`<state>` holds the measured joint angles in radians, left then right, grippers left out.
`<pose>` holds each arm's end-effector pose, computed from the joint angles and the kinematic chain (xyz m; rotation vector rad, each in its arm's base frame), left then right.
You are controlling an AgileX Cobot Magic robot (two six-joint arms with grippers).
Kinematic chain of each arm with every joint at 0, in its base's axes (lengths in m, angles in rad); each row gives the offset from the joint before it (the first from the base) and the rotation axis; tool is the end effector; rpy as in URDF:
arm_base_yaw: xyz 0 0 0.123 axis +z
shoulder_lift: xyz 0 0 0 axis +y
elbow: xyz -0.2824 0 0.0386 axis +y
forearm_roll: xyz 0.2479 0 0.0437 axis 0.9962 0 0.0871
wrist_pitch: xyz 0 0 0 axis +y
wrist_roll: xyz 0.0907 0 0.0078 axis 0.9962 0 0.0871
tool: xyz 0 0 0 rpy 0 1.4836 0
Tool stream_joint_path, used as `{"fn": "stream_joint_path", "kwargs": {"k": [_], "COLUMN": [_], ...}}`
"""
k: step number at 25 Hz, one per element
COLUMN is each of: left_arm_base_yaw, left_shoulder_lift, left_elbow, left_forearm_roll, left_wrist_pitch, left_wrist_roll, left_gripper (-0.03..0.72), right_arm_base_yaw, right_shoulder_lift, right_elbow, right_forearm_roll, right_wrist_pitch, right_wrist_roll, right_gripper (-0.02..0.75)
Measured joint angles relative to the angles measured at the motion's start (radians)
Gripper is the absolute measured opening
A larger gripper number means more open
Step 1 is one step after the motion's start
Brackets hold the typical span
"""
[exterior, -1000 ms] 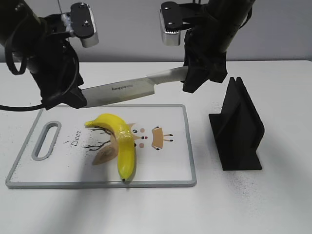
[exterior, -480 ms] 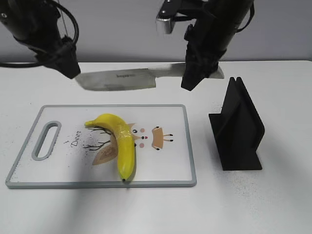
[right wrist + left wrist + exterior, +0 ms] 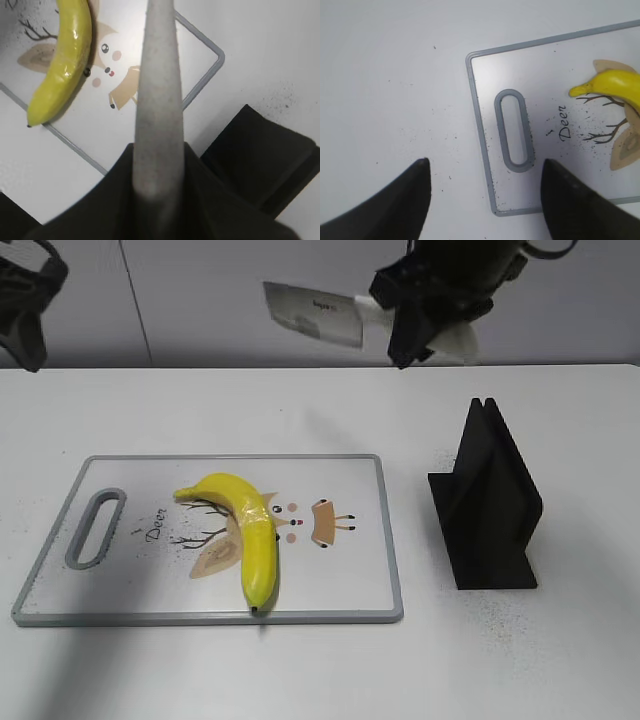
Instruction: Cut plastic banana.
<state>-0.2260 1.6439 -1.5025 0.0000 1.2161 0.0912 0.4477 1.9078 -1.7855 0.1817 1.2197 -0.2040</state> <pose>0.3289 -0.0756 0.3232 0.4488 2.8060 -0.0290 0.3624 0.1912 0.3047 -0.8596 2.7008 0.3095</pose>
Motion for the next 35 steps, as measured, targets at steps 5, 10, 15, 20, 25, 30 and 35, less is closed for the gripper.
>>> {"fn": "stream_joint_path", "kwargs": {"k": [5, 10, 15, 20, 25, 30, 35], "left_arm_base_yaw": [0.046, 0.046, 0.046, 0.046, 0.046, 0.046, 0.046], "left_shoulder_lift": [-0.12, -0.311, -0.518, -0.72, -0.945, -1.18, -1.421], "left_elbow": [0.094, 0.265, 0.469, 0.658, 0.822, 0.949, 0.998], "left_forearm_roll": [0.0, -0.005, -0.005, -0.005, -0.005, -0.005, -0.006], "left_wrist_pitch": [0.0, 0.001, 0.003, 0.004, -0.014, -0.028, -0.063], "left_wrist_roll": [-0.011, -0.011, -0.011, -0.011, -0.011, -0.011, -0.011], "left_gripper": [0.637, 0.625, 0.606, 0.589, 0.586, 0.585, 0.585], "right_arm_base_yaw": [0.0, 0.0, 0.0, 0.0, 0.0, 0.0, 0.0], "right_shoulder_lift": [-0.118, -0.297, -0.473, -0.603, -0.698, -0.758, -0.775], "right_elbow": [0.066, 0.283, 0.524, 0.7, 0.806, 0.847, 0.853], "right_forearm_roll": [0.0, 0.0, 0.0, -0.009, -0.082, -0.17, -0.182], "right_wrist_pitch": [0.001, -0.046, -0.183, -0.28, -0.29, -0.292, -0.291], "right_wrist_roll": [0.193, 0.288, 0.376, 0.43, 0.503, 0.562, 0.624], "right_gripper": [0.164, 0.164, 0.164, 0.164, 0.164, 0.164, 0.164]}}
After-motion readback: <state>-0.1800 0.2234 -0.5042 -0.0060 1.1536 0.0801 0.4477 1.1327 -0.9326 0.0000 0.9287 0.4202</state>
